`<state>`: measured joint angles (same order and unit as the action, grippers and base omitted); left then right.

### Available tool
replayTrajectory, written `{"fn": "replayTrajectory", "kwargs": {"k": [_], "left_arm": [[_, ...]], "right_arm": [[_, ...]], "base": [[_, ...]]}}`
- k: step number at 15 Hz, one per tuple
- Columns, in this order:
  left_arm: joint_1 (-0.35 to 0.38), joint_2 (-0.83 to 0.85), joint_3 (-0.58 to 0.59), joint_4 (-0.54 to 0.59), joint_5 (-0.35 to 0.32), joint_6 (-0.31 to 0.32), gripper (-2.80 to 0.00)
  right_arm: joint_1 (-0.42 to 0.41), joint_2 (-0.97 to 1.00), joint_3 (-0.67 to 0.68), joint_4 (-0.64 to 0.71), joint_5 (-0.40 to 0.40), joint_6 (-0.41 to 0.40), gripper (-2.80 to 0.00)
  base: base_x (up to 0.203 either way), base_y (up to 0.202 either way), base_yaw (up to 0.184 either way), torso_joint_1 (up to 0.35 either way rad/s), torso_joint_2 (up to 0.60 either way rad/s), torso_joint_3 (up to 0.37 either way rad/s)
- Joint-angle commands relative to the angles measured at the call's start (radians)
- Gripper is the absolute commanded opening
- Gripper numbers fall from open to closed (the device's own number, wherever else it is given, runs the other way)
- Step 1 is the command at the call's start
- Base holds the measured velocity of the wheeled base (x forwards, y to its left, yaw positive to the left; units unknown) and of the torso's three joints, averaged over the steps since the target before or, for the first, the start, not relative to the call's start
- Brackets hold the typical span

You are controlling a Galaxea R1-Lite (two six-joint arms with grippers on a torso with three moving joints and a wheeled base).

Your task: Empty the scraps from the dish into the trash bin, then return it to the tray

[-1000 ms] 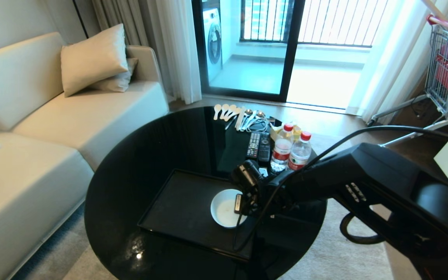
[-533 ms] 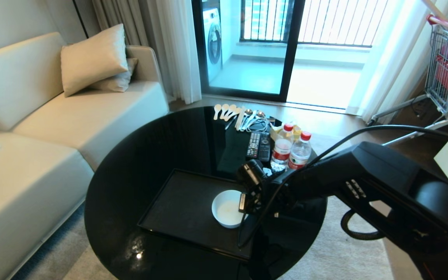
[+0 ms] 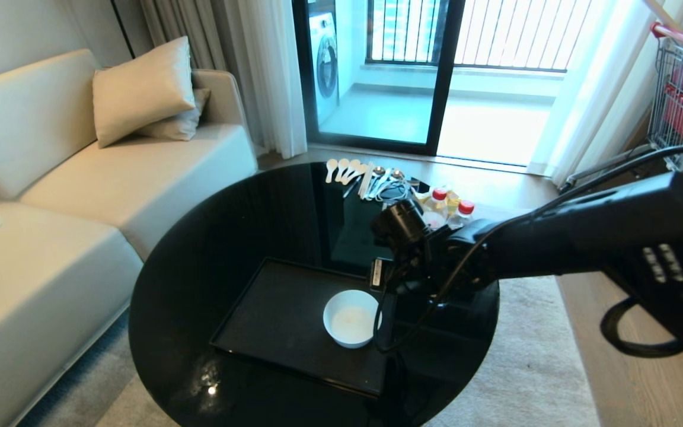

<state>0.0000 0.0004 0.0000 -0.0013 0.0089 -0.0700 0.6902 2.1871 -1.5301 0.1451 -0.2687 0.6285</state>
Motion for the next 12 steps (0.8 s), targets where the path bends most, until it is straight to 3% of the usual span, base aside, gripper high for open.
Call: {"fn": "replayTrajectory", "kwargs": {"k": [1, 4, 5, 8, 12], "left_arm": [[0.000, 0.000, 0.000, 0.000, 0.000, -0.001, -2.80], [0.000, 0.000, 0.000, 0.000, 0.000, -0.001, -2.80], [0.000, 0.000, 0.000, 0.000, 0.000, -0.001, -2.80], [0.000, 0.000, 0.000, 0.000, 0.000, -0.001, -2.80], [0.000, 0.000, 0.000, 0.000, 0.000, -0.001, -2.80]], "right_arm": [[0.000, -0.176, 0.043, -0.005, -0.001, -0.048, 0.00], [0.000, -0.372, 0.194, -0.034, -0.002, -0.129, 0.00], [-0.002, -0.438, 0.265, -0.053, -0.003, -0.162, -2.80], [-0.054, -0.614, 0.494, -0.124, -0.003, -0.291, -2.80], [-0.283, -0.763, 0.799, -0.323, -0.001, -0.472, -2.80]], "base": [[0.000, 0.000, 0.000, 0.000, 0.00, 0.000], [0.000, 0.000, 0.000, 0.000, 0.00, 0.000], [0.000, 0.000, 0.000, 0.000, 0.00, 0.000], [0.000, 0.000, 0.000, 0.000, 0.00, 0.000], [0.000, 0.000, 0.000, 0.000, 0.00, 0.000]]}}
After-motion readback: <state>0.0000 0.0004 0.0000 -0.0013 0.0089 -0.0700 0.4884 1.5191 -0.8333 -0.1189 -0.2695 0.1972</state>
